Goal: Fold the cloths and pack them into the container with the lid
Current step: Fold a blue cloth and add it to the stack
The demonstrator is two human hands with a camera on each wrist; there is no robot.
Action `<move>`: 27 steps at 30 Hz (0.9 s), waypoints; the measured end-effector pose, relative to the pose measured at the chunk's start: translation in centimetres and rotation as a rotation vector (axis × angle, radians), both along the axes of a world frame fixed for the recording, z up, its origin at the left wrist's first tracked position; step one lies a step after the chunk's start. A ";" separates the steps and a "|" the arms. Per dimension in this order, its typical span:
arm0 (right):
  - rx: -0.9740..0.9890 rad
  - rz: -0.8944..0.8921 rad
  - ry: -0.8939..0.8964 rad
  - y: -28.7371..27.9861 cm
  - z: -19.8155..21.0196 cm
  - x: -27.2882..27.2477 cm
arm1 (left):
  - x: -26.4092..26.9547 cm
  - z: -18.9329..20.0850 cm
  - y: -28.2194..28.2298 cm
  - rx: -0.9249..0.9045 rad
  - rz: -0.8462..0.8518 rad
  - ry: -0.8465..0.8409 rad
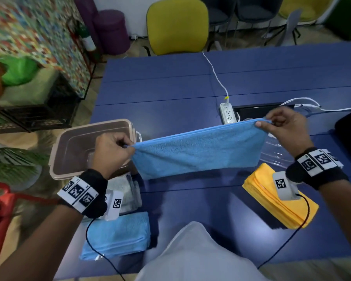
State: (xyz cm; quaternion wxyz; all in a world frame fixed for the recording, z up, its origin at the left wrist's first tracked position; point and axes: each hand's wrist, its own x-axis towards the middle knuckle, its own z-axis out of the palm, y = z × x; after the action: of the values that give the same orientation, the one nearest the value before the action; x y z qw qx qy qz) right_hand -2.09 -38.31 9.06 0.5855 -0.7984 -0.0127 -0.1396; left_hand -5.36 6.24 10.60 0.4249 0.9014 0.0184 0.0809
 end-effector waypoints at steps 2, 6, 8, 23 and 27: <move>0.042 0.042 -0.017 -0.4 0.8 0.0 | -0.1 1.1 -0.6 -0.171 -0.017 -0.034; -0.157 0.035 -0.024 -0.5 1.1 0.5 | 1.5 1.2 -1.1 -0.237 -0.015 0.025; -0.230 0.018 0.017 -0.3 0.4 1.2 | 2.7 0.4 -1.3 -0.007 -0.027 0.088; -0.232 -0.092 0.153 0.3 1.6 2.8 | 5.6 2.3 -2.9 -0.201 -0.001 0.325; -0.288 -0.334 0.227 3.4 0.3 2.8 | 6.0 1.6 -6.3 -0.397 0.063 0.471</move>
State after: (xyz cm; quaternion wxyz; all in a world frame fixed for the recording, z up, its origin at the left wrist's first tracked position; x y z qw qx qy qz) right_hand 0.75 -34.93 9.32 0.4319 -0.8753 0.1657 -0.1406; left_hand 0.63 -0.01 12.24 0.5741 0.7936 0.1598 -0.1225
